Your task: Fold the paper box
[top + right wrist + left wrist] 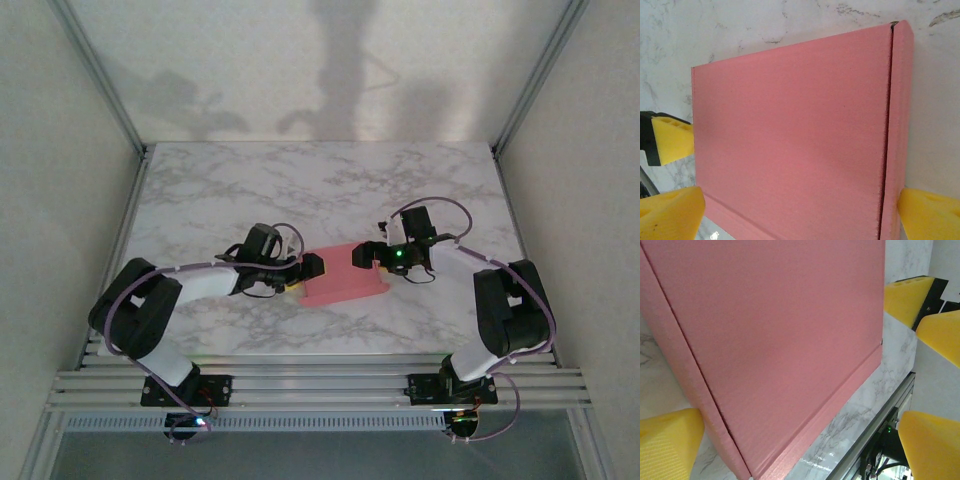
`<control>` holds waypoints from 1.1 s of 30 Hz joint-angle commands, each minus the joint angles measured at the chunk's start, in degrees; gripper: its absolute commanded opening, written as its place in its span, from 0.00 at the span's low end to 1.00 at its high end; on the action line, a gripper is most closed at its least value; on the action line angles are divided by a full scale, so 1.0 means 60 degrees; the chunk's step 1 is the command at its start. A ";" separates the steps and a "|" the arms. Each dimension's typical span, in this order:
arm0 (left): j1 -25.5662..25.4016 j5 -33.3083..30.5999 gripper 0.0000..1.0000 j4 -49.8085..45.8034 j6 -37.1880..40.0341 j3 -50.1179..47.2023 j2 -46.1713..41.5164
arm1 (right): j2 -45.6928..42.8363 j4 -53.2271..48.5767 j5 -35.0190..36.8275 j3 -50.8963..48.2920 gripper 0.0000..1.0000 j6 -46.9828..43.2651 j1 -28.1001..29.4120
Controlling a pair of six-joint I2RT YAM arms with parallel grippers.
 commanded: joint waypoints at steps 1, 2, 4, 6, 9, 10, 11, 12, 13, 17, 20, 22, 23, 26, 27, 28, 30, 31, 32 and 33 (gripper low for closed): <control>-0.0073 -0.0021 0.99 0.0248 0.0077 0.0283 0.0142 | 0.0207 0.0104 -0.0283 0.0234 0.99 -0.0115 -0.0046; -0.0078 -0.0027 0.99 0.0248 0.0102 0.0301 0.0167 | 0.0221 0.0117 -0.0292 0.0234 0.99 -0.0109 -0.0035; -0.0079 -0.0028 0.99 0.0256 0.0108 0.0322 0.0207 | 0.0253 0.0129 -0.0359 0.0219 0.99 -0.0095 -0.0048; -0.0080 -0.0039 0.99 0.0270 0.0126 0.0342 0.0266 | 0.0252 0.0152 -0.0399 0.0223 0.99 -0.0094 -0.0041; -0.0080 -0.0054 0.99 0.0259 0.0181 0.0383 0.0289 | 0.0241 0.0111 -0.0469 0.0204 0.99 -0.0095 -0.0047; -0.0080 -0.0054 0.99 0.0230 0.0210 0.0421 0.0267 | 0.0225 0.0101 -0.0569 0.0204 0.99 -0.0080 -0.0045; -0.0075 -0.0060 0.99 0.0208 0.0238 0.0451 0.0253 | 0.0203 0.0090 -0.0624 0.0218 0.99 -0.0062 -0.0037; -0.0081 -0.0083 0.99 0.0146 0.0290 0.0498 0.0206 | 0.0181 0.0053 -0.0681 0.0219 0.99 -0.0024 -0.0041; -0.0066 -0.0095 0.99 0.0085 0.0345 0.0553 0.0148 | 0.0106 -0.0021 -0.0715 0.0241 0.99 0.0002 -0.0048; 0.0043 -0.0032 0.99 -0.0134 0.0478 0.0758 -0.0103 | -0.0230 -0.0430 -0.0788 0.0346 0.99 0.0070 -0.0041; 0.0168 0.0140 0.99 -0.0206 0.0532 0.0902 -0.0266 | -0.0441 -0.0915 -0.0782 0.0560 0.99 0.0112 -0.0041; 0.0249 0.0237 0.99 -0.0325 0.0594 0.1011 -0.0389 | -0.0618 -0.1097 -0.0791 0.0649 0.99 0.0208 -0.0051; 0.0284 0.0254 0.99 -0.0400 0.0642 0.1057 -0.0425 | -0.0699 -0.1172 -0.0775 0.0697 0.99 0.0273 -0.0074; 0.0415 0.0317 0.99 -0.0558 0.0709 0.1142 -0.0610 | -0.0877 -0.1432 -0.0774 0.0882 0.99 0.0495 -0.0161; 0.0499 0.0373 0.99 -0.0562 0.0702 0.1148 -0.0687 | -0.0925 -0.1533 -0.0773 0.0956 0.99 0.0595 -0.0188; 0.0569 0.0459 0.99 -0.0554 0.0672 0.1162 -0.0780 | -0.0940 -0.1660 -0.0773 0.1052 0.99 0.0658 -0.0217; 0.0667 0.0565 0.99 -0.0536 0.0632 0.1199 -0.0923 | -0.0921 -0.1864 -0.0785 0.1212 0.99 0.0775 -0.0284; 0.0709 0.0595 0.99 -0.0516 0.0595 0.1206 -0.0980 | -0.0903 -0.1939 -0.0810 0.1268 0.99 0.0820 -0.0308; 0.0729 0.0628 0.99 -0.0514 0.0591 0.1221 -0.1035 | -0.0863 -0.1999 -0.0830 0.1326 0.99 0.0842 -0.0301; 0.0736 0.0681 0.99 -0.0510 0.0578 0.1221 -0.1060 | -0.0814 -0.2003 -0.0832 0.1338 0.99 0.0867 -0.0316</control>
